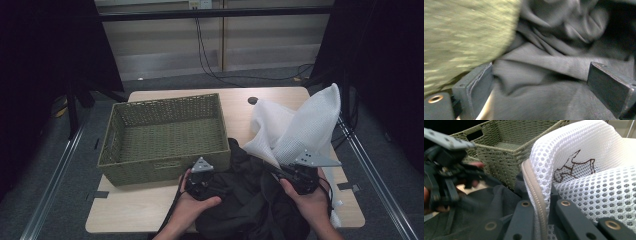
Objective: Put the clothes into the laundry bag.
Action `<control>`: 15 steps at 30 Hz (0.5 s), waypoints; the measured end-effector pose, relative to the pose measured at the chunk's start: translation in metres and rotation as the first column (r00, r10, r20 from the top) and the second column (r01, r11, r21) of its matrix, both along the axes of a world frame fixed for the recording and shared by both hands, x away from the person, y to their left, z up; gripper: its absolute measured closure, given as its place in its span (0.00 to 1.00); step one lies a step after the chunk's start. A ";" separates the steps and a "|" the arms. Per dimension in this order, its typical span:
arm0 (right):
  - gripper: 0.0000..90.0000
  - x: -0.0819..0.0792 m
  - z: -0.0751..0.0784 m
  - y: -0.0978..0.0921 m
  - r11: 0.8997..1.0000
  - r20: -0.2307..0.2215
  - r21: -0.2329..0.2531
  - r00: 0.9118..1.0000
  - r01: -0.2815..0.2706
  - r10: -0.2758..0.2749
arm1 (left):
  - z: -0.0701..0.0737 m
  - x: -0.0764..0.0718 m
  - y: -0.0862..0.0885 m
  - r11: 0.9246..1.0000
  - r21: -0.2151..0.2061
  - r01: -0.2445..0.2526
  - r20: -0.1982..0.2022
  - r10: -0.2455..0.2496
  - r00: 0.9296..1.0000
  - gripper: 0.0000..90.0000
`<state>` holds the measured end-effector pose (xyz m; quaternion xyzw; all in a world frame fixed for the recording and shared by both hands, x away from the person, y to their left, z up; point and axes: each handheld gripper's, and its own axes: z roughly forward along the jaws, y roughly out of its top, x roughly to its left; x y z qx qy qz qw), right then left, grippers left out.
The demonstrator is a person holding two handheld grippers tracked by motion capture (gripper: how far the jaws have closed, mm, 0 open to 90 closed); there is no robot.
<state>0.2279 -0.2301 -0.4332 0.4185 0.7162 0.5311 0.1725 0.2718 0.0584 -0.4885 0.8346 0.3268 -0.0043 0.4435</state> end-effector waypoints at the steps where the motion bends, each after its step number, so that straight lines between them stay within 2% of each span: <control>1: 0.98 0.000 0.000 -0.001 1.000 -0.001 -0.002 1.000 -0.007 0.007 | -0.001 -0.002 -0.007 1.000 0.009 0.028 0.007 -0.028 1.000 0.08; 3: 0.98 0.001 -0.002 -0.001 1.000 -0.004 -0.006 1.000 -0.008 0.008 | -0.002 -0.005 -0.019 0.996 0.014 0.083 -0.005 -0.083 0.997 0.07; 4: 0.98 0.002 -0.003 -0.001 1.000 -0.006 -0.005 1.000 -0.005 0.005 | -0.004 -0.006 -0.025 0.993 0.031 0.116 -0.019 -0.115 0.993 0.08; 5: 0.98 0.002 -0.003 -0.001 1.000 -0.012 -0.003 1.000 -0.002 0.002 | -0.007 -0.008 -0.031 0.988 0.064 0.141 -0.039 -0.139 0.990 0.16; 6: 0.98 0.003 -0.004 0.000 1.000 -0.010 -0.006 1.000 -0.006 0.006 | -0.008 -0.012 -0.036 0.984 0.103 0.149 -0.021 -0.148 0.989 0.32; 7: 0.98 0.003 -0.005 0.000 1.000 -0.012 -0.013 1.000 -0.007 0.007 | -0.007 -0.019 -0.045 0.981 0.133 0.142 0.024 -0.146 0.989 0.60; 8: 0.98 0.003 -0.005 0.000 1.000 -0.012 -0.013 1.000 -0.007 0.007 | -0.007 -0.019 -0.045 0.981 0.133 0.142 0.024 -0.146 0.989 0.73; 9: 0.98 0.003 -0.006 0.001 1.000 -0.011 -0.014 1.000 -0.008 0.008 | -0.005 -0.019 -0.047 0.984 0.111 0.139 0.018 -0.141 0.990 0.86; 10: 0.98 0.003 -0.006 0.001 1.000 -0.011 -0.014 1.000 -0.008 0.008 | -0.004 -0.019 -0.048 0.989 0.061 0.132 0.011 -0.133 0.991 0.86; 11: 0.98 0.003 -0.005 0.001 1.000 -0.006 -0.017 1.000 -0.011 0.011 | -0.002 -0.019 -0.050 0.991 0.021 0.128 0.006 -0.129 0.992 0.94; 12: 0.98 0.003 -0.005 0.001 1.000 -0.006 -0.017 1.000 -0.011 0.011 | 0.000 -0.019 -0.052 0.991 -0.021 0.134 0.010 -0.134 0.991 0.94; 13: 0.97 0.001 -0.001 0.002 1.000 0.001 0.003 1.000 -0.018 0.018 | 0.002 -0.020 -0.054 0.989 -0.079 0.127 0.022 -0.125 0.992 0.95; 14: 0.97 0.001 -0.001 0.002 1.000 0.001 0.003 1.000 -0.018 0.018 | 0.007 -0.022 -0.056 0.983 -0.126 0.135 0.046 -0.130 0.990 0.95; 15: 0.97 -0.004 0.008 0.004 0.998 0.016 0.052 0.999 -0.041 0.041 | 0.016 -0.025 -0.061 0.964 -0.236 0.121 0.087 -0.103 0.991 0.95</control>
